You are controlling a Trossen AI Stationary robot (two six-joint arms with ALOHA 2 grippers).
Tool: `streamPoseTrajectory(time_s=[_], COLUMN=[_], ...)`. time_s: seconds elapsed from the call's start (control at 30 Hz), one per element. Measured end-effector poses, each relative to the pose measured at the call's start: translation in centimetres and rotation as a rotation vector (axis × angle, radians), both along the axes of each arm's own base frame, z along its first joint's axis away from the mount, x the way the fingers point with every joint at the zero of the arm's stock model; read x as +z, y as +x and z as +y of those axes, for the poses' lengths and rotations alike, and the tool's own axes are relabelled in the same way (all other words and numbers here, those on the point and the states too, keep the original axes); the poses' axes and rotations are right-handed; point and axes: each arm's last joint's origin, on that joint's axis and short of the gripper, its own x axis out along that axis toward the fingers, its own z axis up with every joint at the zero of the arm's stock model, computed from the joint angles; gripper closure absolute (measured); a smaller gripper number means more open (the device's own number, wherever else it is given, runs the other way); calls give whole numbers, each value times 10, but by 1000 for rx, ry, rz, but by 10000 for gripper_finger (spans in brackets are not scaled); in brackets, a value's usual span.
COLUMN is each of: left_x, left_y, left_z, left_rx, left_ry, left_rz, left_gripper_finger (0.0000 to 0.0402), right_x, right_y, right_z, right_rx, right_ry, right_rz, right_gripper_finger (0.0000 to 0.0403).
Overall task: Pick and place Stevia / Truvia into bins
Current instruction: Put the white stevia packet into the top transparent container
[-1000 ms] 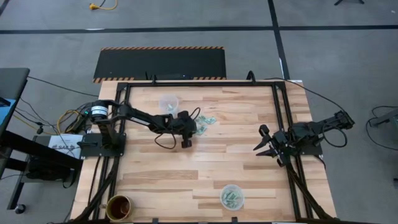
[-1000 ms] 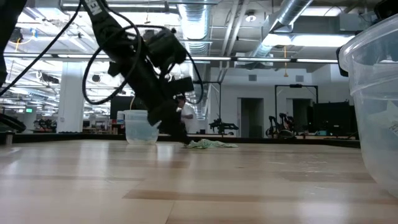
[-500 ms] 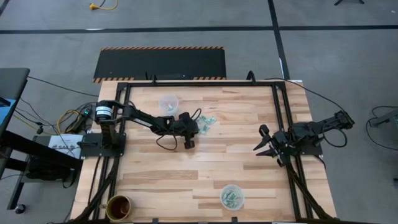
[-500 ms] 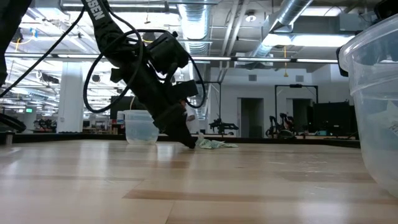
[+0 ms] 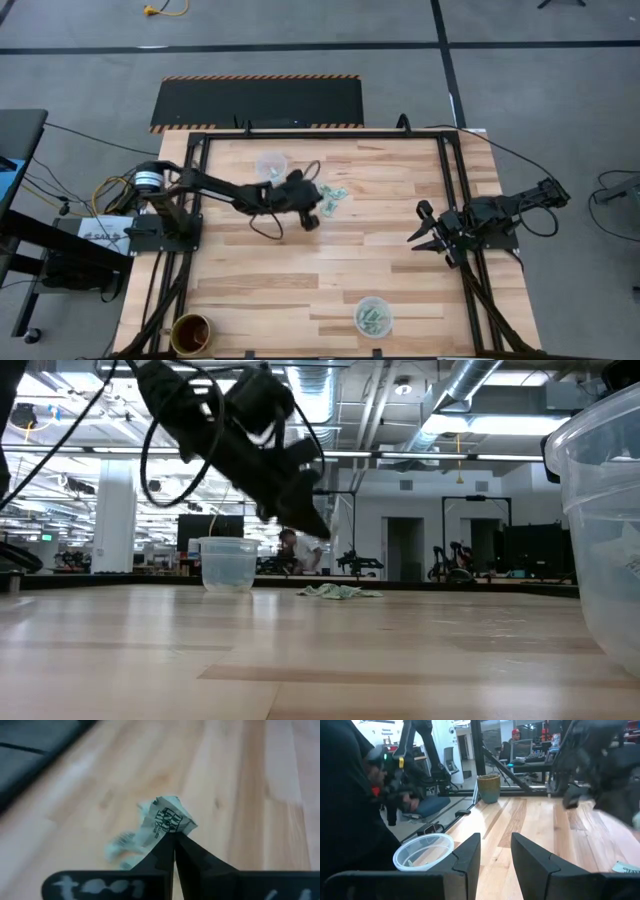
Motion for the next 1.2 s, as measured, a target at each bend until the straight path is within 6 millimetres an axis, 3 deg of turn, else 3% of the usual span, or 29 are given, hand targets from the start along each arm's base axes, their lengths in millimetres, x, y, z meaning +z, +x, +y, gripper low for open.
streamPoseTrajectory(time_s=[0.2, 0.37, 0.5, 0.6, 0.97, 1.2], left_x=[65, 99, 100, 97, 83, 80], left_y=[-25, -69, -103, -117, -106, -100], left_z=[7, 12, 17, 24, 35, 36], left_rx=[150, 369, 532, 620, 570, 566], left_ry=[104, 205, 174, 110, 21, 22], left_rz=[-141, -50, 98, 139, 167, 155], left_gripper_finger=[401, 401, 401, 401, 399, 355], right_x=[0, 0, 0, 0, 0, 0], right_y=[0, 0, 0, 0, 0, 0], right_z=[0, 0, 0, 0, 0, 0], right_rx=[0, 0, 0, 0, 0, 0], right_ry=[0, 0, 0, 0, 0, 0], right_rz=[0, 0, 0, 0, 0, 0], right_gripper_finger=[300, 300, 300, 300, 300, 300])
